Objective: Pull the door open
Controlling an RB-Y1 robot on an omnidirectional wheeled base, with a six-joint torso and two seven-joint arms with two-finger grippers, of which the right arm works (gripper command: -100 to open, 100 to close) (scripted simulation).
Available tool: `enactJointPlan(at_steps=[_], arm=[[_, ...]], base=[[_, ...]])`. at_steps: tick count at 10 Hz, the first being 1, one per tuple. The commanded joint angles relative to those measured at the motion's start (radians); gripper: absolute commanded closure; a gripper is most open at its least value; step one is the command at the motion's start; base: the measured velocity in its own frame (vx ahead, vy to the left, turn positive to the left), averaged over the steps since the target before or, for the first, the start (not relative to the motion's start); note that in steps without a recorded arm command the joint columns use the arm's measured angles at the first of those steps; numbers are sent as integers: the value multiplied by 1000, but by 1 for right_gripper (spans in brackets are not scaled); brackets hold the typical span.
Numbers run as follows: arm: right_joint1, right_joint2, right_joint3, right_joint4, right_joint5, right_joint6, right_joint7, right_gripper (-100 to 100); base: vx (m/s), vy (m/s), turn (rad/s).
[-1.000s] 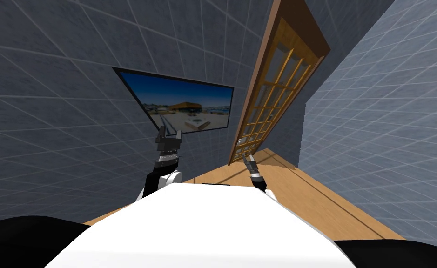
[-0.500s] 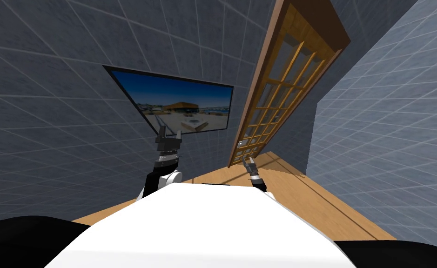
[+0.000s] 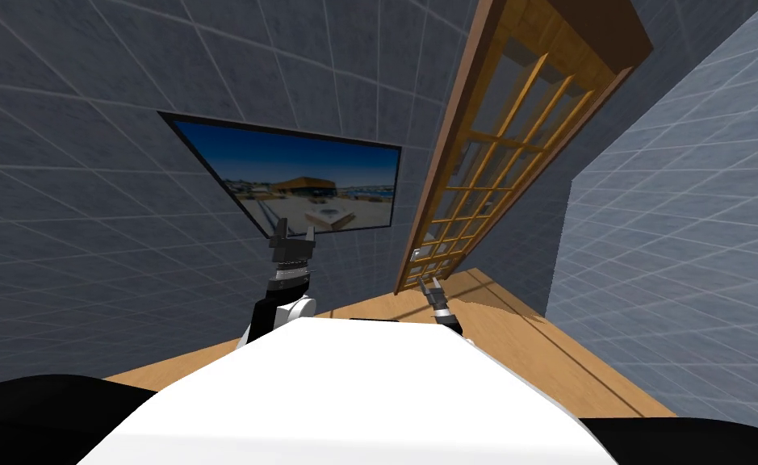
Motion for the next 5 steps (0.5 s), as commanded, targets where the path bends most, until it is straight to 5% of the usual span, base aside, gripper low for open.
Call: enactJointPlan(at_steps=[1,5], arm=[[-6,4,-9,30,13,-11,23,-100],[-15,14,-34,103,51,-38,82,-100]], base=[[62,-83,81],[71,-116,95]])
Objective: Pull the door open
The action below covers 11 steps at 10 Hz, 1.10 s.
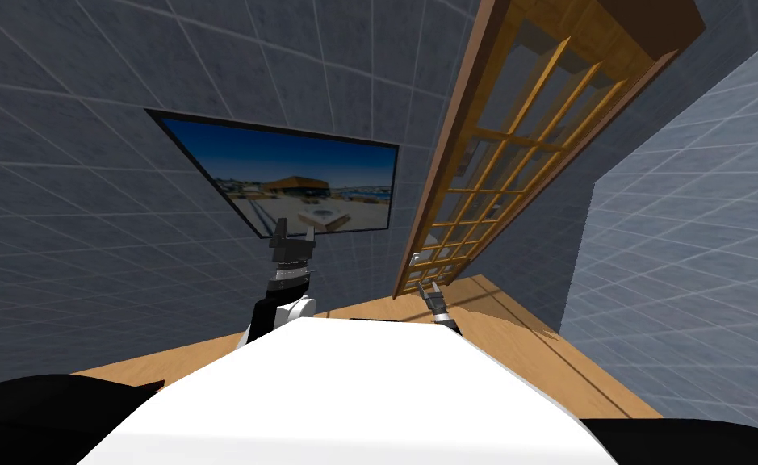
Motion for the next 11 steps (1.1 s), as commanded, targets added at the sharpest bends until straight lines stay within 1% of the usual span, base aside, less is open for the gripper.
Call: enactJointPlan(at_steps=[1,2,3,5,8,10,11], arm=[[-6,7,-12,36,20,-11,30,-100],[-9,11,-21,61,33,-21,50,-100],[-11,14,-25,74,40,-25,60,-100],[-17,27,-43,128,68,-45,103,-100],[-23,39,-58,172,91,-60,138,-100],[-28,54,-73,215,114,-76,173,-100],[-31,49,-69,208,106,-73,163,-100]], base=[[75,-127,124],[108,-129,133],[94,-126,82],[91,-163,117],[76,-135,88],[85,-154,107],[37,-80,31]])
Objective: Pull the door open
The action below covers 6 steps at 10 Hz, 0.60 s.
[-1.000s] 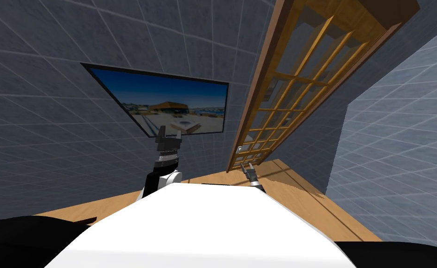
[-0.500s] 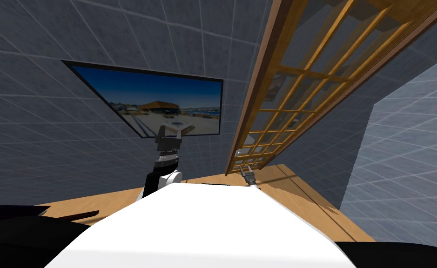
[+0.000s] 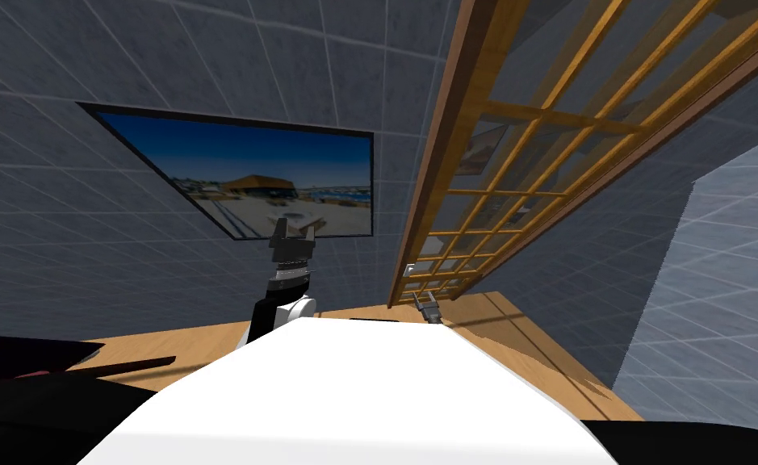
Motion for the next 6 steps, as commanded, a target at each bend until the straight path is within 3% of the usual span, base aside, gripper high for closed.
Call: enactJointPlan(at_steps=[1,4,6], arm=[[-16,-24,-20,36,-19,-8,4,-100],[-39,-52,-49,87,-46,-19,9,-100],[-66,-81,-81,145,-77,-32,15,-100]], base=[[24,76,237],[40,109,134],[116,64,191]])
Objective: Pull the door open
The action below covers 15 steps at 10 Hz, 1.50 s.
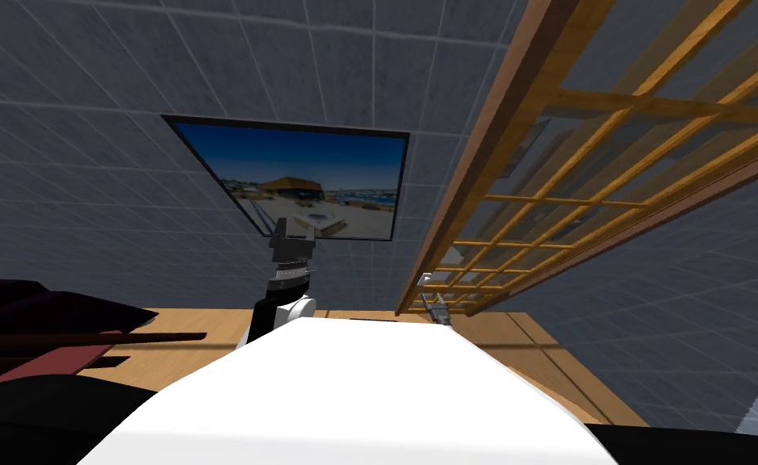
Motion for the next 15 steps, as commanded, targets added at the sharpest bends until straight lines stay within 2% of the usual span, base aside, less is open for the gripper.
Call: enactJointPlan(at_steps=[1,2,4,6,7,8,13,15], arm=[[-15,-22,-24,34,-23,-7,-1,-100],[-26,-33,-38,59,-36,-12,2,-100],[-26,-33,-38,59,-36,-12,2,-100],[-45,-51,-62,101,-58,-22,6,-100],[-33,-40,-50,98,-47,-21,7,-100],[-33,-40,-50,98,-47,-21,7,100],[-33,-40,-50,98,-47,-21,7,100],[-36,-47,-41,98,-76,-16,-44,100]], base=[[204,18,195],[230,-4,203],[91,-15,17],[46,-12,91],[-11,0,12],[-2,0,-13],[0,-1,-4],[-52,-17,48]])
